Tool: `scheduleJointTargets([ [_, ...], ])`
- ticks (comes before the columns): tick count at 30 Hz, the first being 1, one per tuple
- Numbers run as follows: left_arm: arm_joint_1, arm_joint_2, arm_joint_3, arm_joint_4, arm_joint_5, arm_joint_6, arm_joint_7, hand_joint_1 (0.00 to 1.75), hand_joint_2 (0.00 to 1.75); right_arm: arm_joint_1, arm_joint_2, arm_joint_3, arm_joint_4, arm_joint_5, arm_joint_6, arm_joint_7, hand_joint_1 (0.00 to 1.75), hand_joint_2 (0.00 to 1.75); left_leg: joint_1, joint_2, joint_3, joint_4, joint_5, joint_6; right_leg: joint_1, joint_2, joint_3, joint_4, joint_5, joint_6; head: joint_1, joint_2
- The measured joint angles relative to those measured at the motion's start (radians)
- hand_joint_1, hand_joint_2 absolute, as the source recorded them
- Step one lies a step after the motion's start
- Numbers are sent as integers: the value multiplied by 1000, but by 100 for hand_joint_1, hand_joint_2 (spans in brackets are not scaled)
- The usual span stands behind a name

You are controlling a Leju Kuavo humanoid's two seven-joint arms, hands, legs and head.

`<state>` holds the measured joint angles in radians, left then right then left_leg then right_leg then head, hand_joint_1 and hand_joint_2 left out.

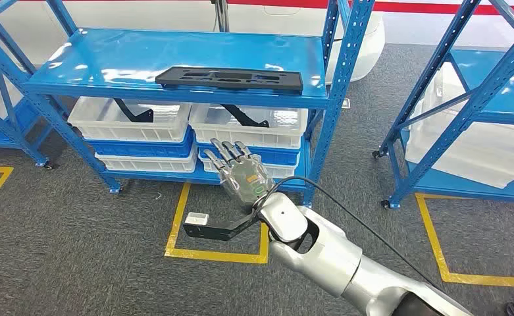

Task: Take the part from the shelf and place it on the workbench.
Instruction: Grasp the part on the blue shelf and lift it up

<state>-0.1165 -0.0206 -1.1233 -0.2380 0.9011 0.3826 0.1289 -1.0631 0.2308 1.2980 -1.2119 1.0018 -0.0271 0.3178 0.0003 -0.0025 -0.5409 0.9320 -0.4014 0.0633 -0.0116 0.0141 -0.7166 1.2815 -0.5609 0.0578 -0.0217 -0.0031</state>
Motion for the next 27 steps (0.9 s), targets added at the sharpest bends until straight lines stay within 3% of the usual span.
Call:
scheduleJointTargets([
  [2, 1, 0, 0, 0, 2, 0, 0, 0, 0, 0, 0, 1, 0, 0, 0, -1, 0, 175, 0, -1, 8, 0, -6, -2, 0, -3, 24, -66, 47, -2, 0, 0],
  [4, 1, -1, 0, 0, 3, -1, 0, 0, 0, 0, 0, 2, 0, -1, 0, -3, 0, 175, -2, -2, 24, 1, -18, -8, 1, -12, 84, -212, 129, -9, 0, 0],
  [5, 0, -3, 0, 0, 3, -1, -1, 0, 0, -1, 1, 2, 0, -1, 0, -4, 0, 175, -4, -2, 29, 1, -25, -13, 4, -16, 111, -272, 153, -15, 0, 0],
  [7, -1, -4, 0, 0, 3, -1, -3, 0, 0, -2, 2, 2, 0, -3, 0, -5, 0, 175, -8, -1, 33, 2, -35, -22, 8, -18, 134, -321, 159, -28, 0, 0],
  [10, -1, -5, 0, 0, 3, -2, -7, 0, 0, -5, 6, 2, 0, -7, 0, -7, 0, 175, -5, 1, 30, 15, -51, -38, 6, -13, 140, -330, 154, -46, 0, 0],
  [12, -2, -5, 0, 0, 2, -2, -8, 0, 0, -9, 10, 3, 0, -10, 1, -9, 0, 175, 0, 1, -13, 102, -92, -51, 0, -12, 149, -334, 151, -56, -1, 0],
  [14, -1, -5, 0, 0, 0, -2, -9, 0, 0, -9, 13, 4, 0, -11, 1, -10, 0, 175, 6, 1, -97, 250, -142, -61, -1, -10, 156, -333, 143, -61, -1, 0],
  [15, 0, -5, 0, 0, 0, -2, -9, 0, 0, -8, 13, 6, 0, -12, 1, -10, 0, 175, 9, 1, -134, 303, -149, -65, -1, -9, 160, -333, 139, -60, -1, 0],
  [16, 1, -5, 0, 0, 0, -2, -10, 0, 0, -7, 14, 7, 0, -12, 2, -10, 0, 175, 12, 1, -155, 319, -137, -68, -2, -7, 166, -333, 133, -58, -1, 0],
  [17, 1, -4, 0, 0, -1, -2, -10, 0, 0, -7, 14, 8, 0, -13, 2, -10, 0, 175, 15, 1, -155, 293, -105, -70, -3, -6, 173, -333, 127, -56, -1, 0],
  [19, 1, -4, 0, 0, -1, -2, -10, 0, 0, -8, 16, 10, 0, -14, 2, -10, 0, 175, 19, 1, -108, 151, -13, -72, -5, -3, 192, -333, 113, -47, -1, 0],
  [21, 1, -5, 0, 0, -1, -2, -10, 0, 0, -11, 17, 10, 0, -14, 3, -10, 0, 175, 17, -1, -63, 41, 31, -66, -2, 1, 202, -332, 100, -34, -1, -1],
  [25, 1, -6, 0, 1, 0, -3, -10, 0, 0, -12, 19, 11, 0, -14, 3, -10, 0, 175, 10, -3, -47, 22, 19, -38, -4, 2, 206, -325, 81, -12, -1, -1],
  [27, 0, -7, 0, 1, 1, -3, -10, 0, 0, -13, 20, 11, 0, -14, 3, -10, 0, 175, 10, -3, -38, 20, 14, -23, -8, -2, 171, -249, 43, -5, 0, -1],
])
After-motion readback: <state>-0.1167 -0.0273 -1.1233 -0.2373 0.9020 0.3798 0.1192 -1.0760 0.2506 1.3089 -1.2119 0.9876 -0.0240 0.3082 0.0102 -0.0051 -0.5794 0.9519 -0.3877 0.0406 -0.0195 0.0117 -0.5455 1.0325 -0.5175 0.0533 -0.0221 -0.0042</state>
